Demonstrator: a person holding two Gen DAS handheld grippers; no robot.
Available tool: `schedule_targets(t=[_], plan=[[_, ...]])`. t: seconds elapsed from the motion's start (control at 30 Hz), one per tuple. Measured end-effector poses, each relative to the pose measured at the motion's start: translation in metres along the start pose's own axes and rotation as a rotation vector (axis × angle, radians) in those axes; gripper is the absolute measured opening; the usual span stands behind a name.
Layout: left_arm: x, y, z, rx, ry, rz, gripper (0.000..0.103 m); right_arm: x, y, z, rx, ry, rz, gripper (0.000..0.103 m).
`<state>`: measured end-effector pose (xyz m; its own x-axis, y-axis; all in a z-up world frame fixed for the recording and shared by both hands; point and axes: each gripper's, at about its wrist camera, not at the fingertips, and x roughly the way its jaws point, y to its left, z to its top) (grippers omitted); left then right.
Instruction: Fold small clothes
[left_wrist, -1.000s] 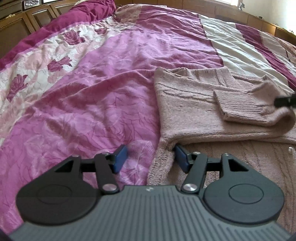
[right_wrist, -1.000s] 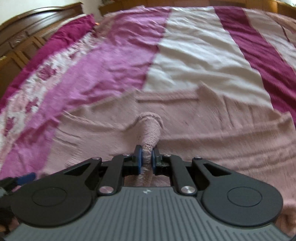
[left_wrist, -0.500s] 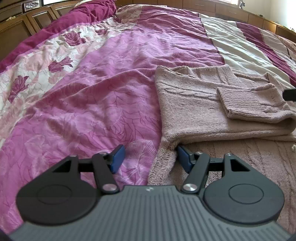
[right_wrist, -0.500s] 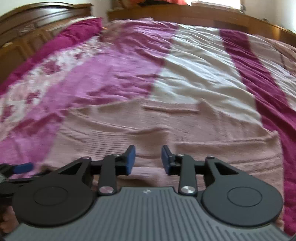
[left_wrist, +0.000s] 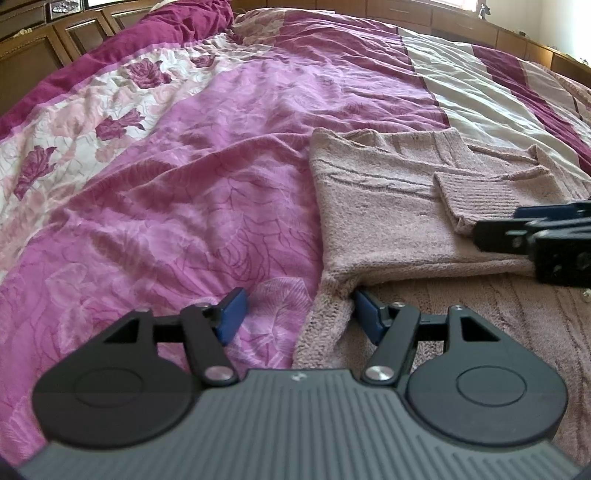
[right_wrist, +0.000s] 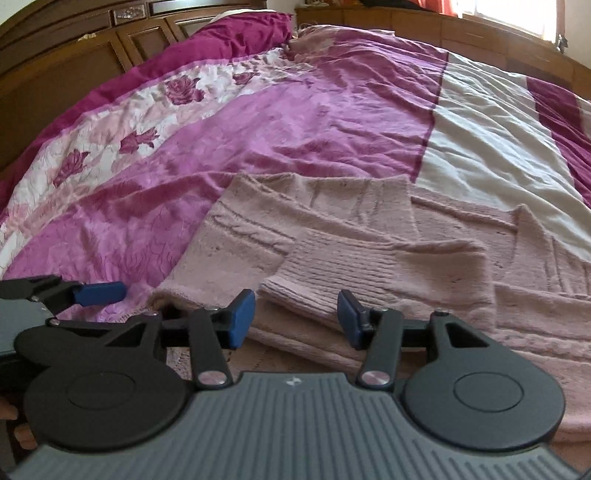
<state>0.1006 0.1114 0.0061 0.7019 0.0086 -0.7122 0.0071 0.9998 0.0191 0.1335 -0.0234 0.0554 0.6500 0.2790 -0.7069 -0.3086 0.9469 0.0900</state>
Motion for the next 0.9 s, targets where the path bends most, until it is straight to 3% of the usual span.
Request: schedule_targets(t=[0.13,0.17,0.2,0.27,0.33,0.63,0.9], plan=[[0.001,-0.001,-0.001,-0.005,-0.007,0.005,0.066,0.013,0.005,-0.006,-0.016,-0.007,-0.026,0.057],[0.001,-0.001,-0.002,-0.006,-0.009,0.006,0.066,0.015,0.005,-0.008,-0.014,-0.011,-0.034,0.053],[0.001,-0.001,-0.002,-0.005,-0.01,0.007,0.067,0.016,0.005,-0.009,-0.012,-0.021,-0.047,0.048],[0.001,-0.002,-0.002,-0.003,-0.012,0.011,0.067,0.016,0.006,-0.012,-0.022,-0.046,-0.085,0.025],[0.001,-0.002,-0.002,-0.001,-0.013,0.012,0.068,0.015,0.005,-0.012,-0.017,-0.063,-0.1,0.012],[0.001,-0.001,-0.003,0.002,-0.016,0.012,0.068,-0.041,-0.033,0.003,0.134,-0.234,-0.1,0.009],[0.002,-0.002,-0.003,0.012,-0.014,0.017,0.068,-0.099,-0.085,0.003,0.249,-0.35,-0.162,0.009]])
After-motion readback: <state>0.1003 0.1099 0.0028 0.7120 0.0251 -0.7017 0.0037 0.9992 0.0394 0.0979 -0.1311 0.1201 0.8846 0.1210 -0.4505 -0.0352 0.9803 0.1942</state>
